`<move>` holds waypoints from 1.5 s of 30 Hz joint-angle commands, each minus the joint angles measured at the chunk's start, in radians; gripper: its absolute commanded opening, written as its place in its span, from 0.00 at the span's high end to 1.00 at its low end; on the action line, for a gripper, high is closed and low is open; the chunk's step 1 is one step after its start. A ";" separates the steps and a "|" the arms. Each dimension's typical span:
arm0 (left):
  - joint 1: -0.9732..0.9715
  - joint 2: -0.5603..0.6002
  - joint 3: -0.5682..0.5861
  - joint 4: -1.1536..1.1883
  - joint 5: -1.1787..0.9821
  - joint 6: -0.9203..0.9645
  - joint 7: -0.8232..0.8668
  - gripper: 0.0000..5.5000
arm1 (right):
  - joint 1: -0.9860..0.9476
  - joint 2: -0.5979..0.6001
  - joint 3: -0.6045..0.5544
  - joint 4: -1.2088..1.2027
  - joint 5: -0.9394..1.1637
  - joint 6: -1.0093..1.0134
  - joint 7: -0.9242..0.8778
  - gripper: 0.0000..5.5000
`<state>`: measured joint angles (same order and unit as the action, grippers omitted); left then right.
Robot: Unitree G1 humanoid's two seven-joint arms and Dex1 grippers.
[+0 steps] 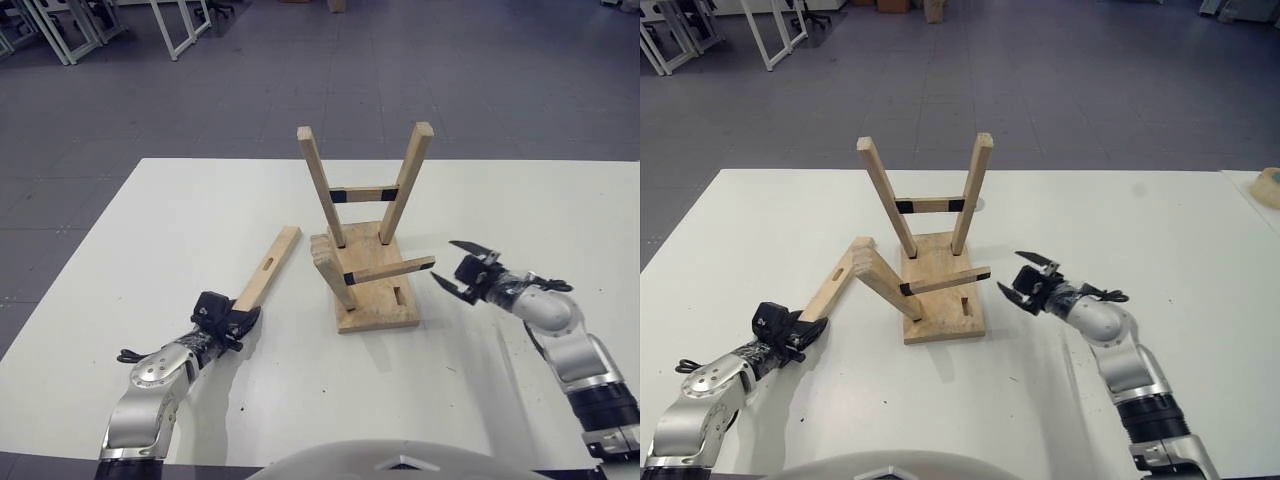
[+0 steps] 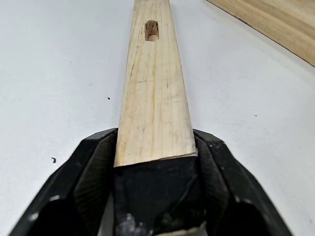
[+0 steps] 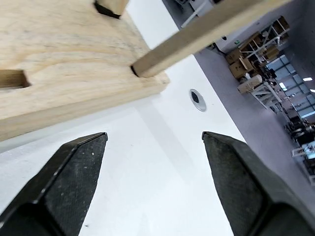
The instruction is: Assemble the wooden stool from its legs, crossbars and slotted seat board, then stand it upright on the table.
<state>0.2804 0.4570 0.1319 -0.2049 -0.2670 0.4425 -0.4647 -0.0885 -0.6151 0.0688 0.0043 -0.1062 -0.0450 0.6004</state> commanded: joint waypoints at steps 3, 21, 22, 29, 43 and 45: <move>-0.123 -0.059 0.125 0.014 -0.048 -0.152 0.059 0.63 | -0.075 -0.005 -0.241 -0.183 0.476 0.404 0.121 0.29; -0.626 0.386 0.179 -0.301 -1.530 0.444 0.050 0.63 | -0.596 0.058 -0.154 -0.195 1.933 1.117 -0.286 0.08; -0.625 0.393 0.165 -0.306 -1.526 0.452 0.043 0.63 | -0.612 0.066 -0.139 -0.181 1.953 1.117 -0.299 0.08; -0.605 0.383 0.109 -0.328 -1.479 0.458 0.035 0.63 | -0.673 0.098 -0.096 -0.212 2.073 1.095 -0.314 0.08; -0.566 0.407 0.111 -0.348 -1.457 0.461 -0.006 0.63 | -0.677 0.052 -0.080 -0.248 1.893 1.124 -0.221 0.57; -0.568 0.406 0.114 -0.347 -1.457 0.457 -0.008 0.63 | -0.673 0.043 -0.074 -0.249 1.833 1.128 -0.191 0.61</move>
<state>-0.2861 0.8406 0.2402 -0.5525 -1.7382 0.8952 -0.4685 -0.7492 -0.5537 -0.0185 -0.2321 1.7798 1.0591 0.3814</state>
